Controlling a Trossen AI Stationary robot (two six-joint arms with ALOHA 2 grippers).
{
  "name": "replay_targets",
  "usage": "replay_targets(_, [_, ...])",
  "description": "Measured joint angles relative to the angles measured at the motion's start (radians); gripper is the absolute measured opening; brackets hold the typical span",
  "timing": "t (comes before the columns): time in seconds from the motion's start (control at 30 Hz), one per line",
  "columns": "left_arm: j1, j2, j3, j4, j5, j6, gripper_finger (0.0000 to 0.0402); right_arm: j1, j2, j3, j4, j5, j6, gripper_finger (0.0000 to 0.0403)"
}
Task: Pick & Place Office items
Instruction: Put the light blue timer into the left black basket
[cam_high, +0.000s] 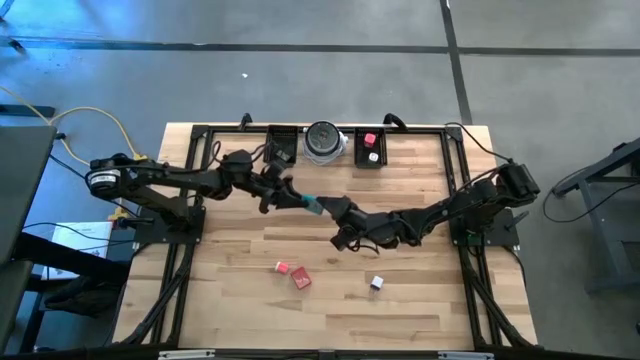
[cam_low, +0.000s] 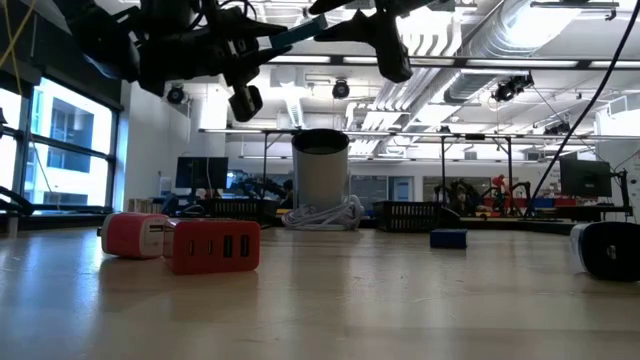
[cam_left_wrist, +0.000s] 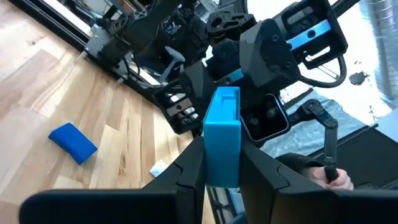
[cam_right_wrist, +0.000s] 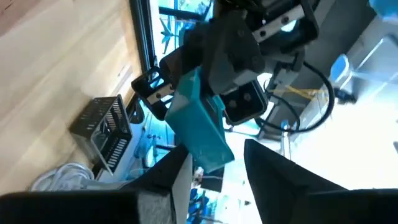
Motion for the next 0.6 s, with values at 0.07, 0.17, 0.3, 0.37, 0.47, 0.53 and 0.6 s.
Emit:
replay_targets(0.07, [0.010,0.000,0.000,0.000,0.002,0.004,0.0063,0.007,-0.008,0.000,-0.002,0.028,0.031,0.0133])
replay_targets(0.17, [0.025,0.000,0.000,0.003,0.014,0.015,0.0062,0.021,-0.033,0.000,-0.013,0.089,0.081,0.0134])
replay_targets(0.3, [0.051,0.002,0.000,-0.016,0.025,0.042,0.0062,0.041,-0.094,0.000,-0.041,0.132,0.207,0.0134])
replay_targets(0.37, [0.071,0.001,0.000,-0.008,0.035,0.051,0.0062,0.059,-0.135,0.000,-0.081,0.142,0.283,0.0134])
replay_targets(0.47, [0.110,0.001,0.000,-0.013,0.052,0.063,0.0062,0.076,-0.192,0.000,-0.146,0.149,0.417,0.0134])
replay_targets(0.53, [0.144,0.000,0.000,-0.024,0.058,0.078,0.0062,0.093,-0.233,0.000,-0.214,0.165,0.516,0.0134])
replay_targets(0.6, [0.183,0.000,0.000,-0.059,0.059,0.094,0.0062,0.103,-0.271,0.000,-0.292,0.173,0.633,0.0134])
